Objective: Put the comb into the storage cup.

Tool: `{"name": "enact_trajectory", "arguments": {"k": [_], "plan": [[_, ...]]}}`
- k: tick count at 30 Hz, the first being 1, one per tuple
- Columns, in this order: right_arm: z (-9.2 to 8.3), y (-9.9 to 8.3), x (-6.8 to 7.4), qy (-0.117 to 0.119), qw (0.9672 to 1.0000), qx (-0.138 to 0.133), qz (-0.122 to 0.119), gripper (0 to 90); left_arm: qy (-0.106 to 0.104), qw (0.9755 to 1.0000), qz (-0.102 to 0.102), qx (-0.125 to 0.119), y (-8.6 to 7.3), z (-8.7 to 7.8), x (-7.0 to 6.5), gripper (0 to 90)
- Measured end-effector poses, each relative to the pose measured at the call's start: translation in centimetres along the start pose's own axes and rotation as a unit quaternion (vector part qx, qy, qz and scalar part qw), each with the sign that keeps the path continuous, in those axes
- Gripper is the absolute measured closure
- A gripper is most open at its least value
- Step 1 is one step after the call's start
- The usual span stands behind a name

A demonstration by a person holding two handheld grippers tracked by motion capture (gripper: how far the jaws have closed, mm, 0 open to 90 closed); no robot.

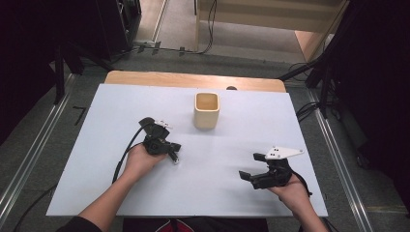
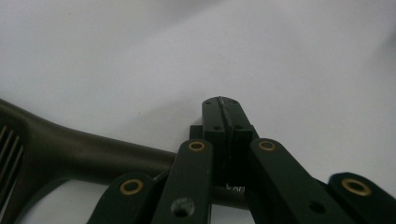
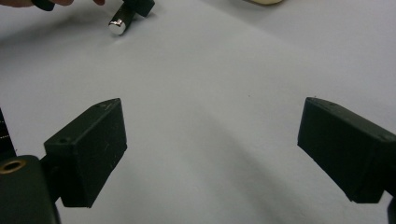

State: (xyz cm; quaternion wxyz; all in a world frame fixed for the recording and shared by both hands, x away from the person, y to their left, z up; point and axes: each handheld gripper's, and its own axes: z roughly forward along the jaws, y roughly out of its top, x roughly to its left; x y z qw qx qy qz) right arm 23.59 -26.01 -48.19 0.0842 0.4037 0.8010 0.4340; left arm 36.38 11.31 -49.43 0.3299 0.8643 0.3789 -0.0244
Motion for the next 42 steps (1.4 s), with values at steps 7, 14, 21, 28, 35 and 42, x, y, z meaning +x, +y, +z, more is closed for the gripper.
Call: {"name": "enact_trajectory", "arguments": {"k": [7,14,21,28,35,42], "plan": [[0.0,0.0,0.0,-0.001,1.0000,0.000,-0.001,6.5,-0.002,1.0000,-0.004,0.008,-0.3,-0.2,0.2,90.0],[0.0,0.0,0.0,-0.001,1.0000,0.002,0.000,6.5,-0.003,0.9999,-0.002,0.014,-0.5,-0.6,0.6,90.0],[0.0,0.0,0.0,-0.002,1.0000,0.001,-0.001,6.5,0.000,0.9999,-0.007,0.016,-0.7,-0.9,0.9,90.0],[0.1,0.0,0.0,-0.002,1.0000,0.002,0.000,6.5,0.000,0.9997,-0.006,0.022,-0.9,-1.3,1.2,90.0],[0.1,-0.1,0.0,-0.003,1.0000,0.002,-0.003,6.5,0.005,0.9996,-0.008,0.025,-1.2,-1.8,1.5,90.0],[0.1,0.0,0.0,-0.001,1.0000,0.003,-0.005,6.5,0.013,0.9995,-0.010,0.028,-1.3,-2.3,2.1,90.0]]}}
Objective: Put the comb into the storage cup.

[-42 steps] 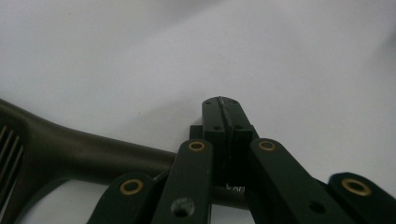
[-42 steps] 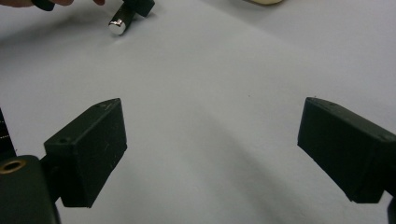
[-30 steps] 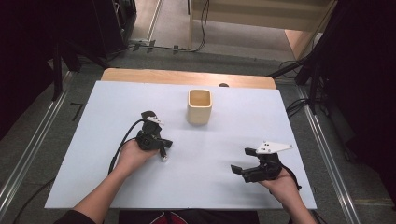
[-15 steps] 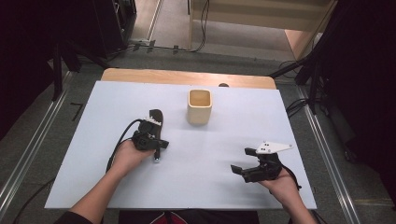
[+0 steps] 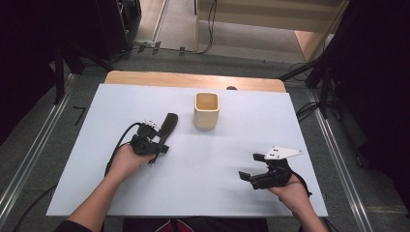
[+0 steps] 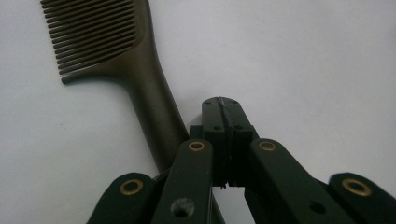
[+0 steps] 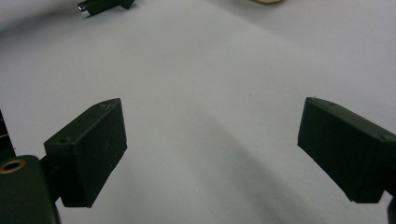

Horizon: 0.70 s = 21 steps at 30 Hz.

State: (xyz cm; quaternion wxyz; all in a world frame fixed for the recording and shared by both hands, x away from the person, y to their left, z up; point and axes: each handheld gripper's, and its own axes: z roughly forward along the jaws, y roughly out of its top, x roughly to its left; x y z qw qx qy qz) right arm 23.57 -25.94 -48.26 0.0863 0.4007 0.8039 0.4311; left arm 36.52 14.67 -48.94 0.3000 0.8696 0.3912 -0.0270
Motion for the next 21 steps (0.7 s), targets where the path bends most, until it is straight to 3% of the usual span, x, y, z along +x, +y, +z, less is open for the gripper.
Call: {"name": "enact_trajectory", "arguments": {"k": [14,16,21], "plan": [[0.00,-0.01,-0.01,0.000,1.0000,0.000,0.000,6.5,-0.011,0.9999,-0.004,0.007,-0.15,-0.52,0.39,90.0],[0.00,0.00,0.00,0.000,1.0000,0.001,0.000,6.5,-0.006,0.9998,0.005,0.016,-0.20,-0.33,0.16,90.0],[-0.01,-0.02,-0.02,0.000,1.0000,0.000,-0.001,6.6,-0.002,0.9998,0.003,0.018,-0.29,-0.53,0.29,90.0]]}}
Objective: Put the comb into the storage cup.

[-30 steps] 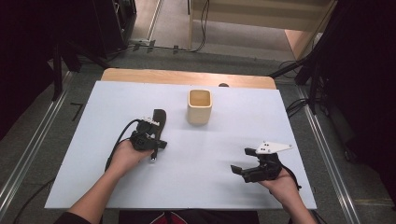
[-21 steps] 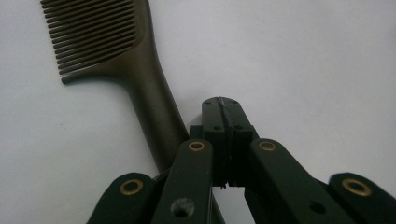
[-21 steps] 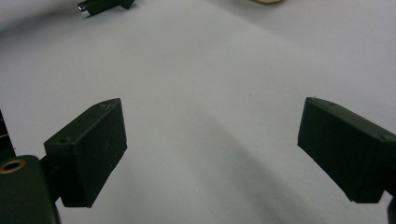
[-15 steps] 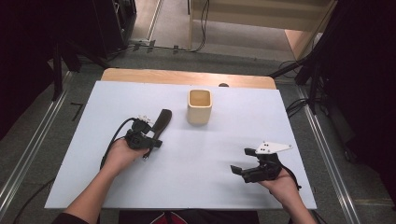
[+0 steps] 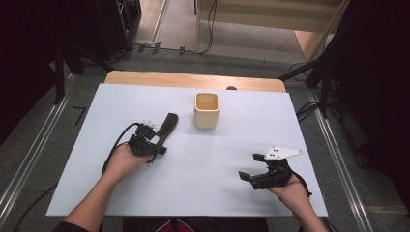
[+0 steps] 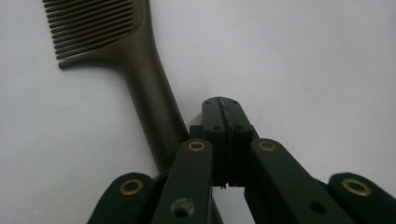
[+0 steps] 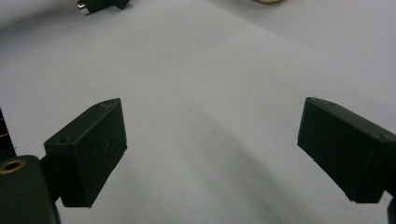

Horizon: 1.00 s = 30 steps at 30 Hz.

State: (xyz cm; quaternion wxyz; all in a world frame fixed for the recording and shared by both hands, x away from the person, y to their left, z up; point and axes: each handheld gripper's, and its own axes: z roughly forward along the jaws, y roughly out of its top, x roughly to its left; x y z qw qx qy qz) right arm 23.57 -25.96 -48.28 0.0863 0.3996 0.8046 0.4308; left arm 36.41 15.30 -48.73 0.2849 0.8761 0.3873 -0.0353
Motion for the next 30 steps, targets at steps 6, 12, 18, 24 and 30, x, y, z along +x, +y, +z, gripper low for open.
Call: {"name": "enact_trajectory", "arguments": {"k": [6,12,18,24,30], "plan": [[0.0,0.0,0.0,0.000,1.0000,0.000,0.001,6.5,0.004,0.9999,-0.012,-0.002,-0.5,-0.7,0.9,90.0],[0.0,0.0,0.1,0.002,1.0000,0.001,0.002,6.5,0.001,0.9998,-0.017,-0.006,-0.6,-0.8,1.1,90.0],[0.0,0.0,0.0,0.002,1.0000,-0.001,0.002,6.6,-0.026,0.9990,-0.004,-0.037,-0.6,-1.7,0.4,79.2],[0.0,0.0,0.1,0.002,1.0000,-0.001,0.002,6.5,-0.042,0.9974,0.000,-0.059,-0.8,-2.9,-0.4,61.4],[0.0,0.0,0.1,0.002,1.0000,0.000,0.001,6.5,-0.054,0.9937,0.010,-0.098,-1.9,-4.1,-1.5,46.0]]}}
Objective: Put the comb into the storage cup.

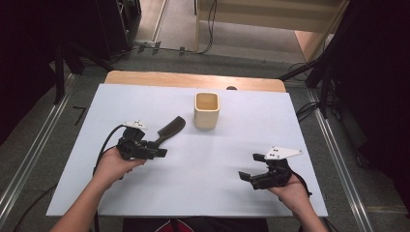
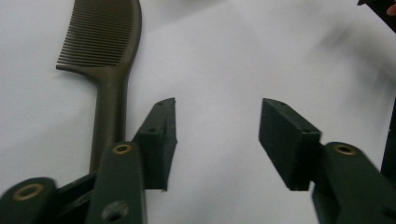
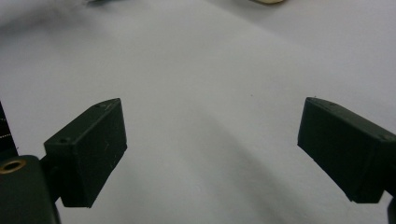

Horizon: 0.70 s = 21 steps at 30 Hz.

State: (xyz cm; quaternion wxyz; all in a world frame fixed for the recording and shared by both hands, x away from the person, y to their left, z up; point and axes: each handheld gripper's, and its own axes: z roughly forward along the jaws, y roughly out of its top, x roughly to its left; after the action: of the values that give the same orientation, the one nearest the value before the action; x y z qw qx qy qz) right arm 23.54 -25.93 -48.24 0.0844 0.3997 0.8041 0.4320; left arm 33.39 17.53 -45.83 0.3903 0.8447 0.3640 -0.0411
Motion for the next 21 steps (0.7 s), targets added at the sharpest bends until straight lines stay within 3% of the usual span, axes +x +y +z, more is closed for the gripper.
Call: {"name": "enact_trajectory", "arguments": {"k": [6,21], "plan": [[0.0,0.0,0.1,0.000,1.0000,0.001,0.001,6.5,0.005,0.9998,0.016,-0.014,-0.9,-0.4,-0.8,36.6],[0.1,0.0,0.0,0.001,1.0000,0.000,-0.002,6.6,0.009,0.9993,0.031,-0.019,-3.1,-1.4,-1.9,34.0]]}}
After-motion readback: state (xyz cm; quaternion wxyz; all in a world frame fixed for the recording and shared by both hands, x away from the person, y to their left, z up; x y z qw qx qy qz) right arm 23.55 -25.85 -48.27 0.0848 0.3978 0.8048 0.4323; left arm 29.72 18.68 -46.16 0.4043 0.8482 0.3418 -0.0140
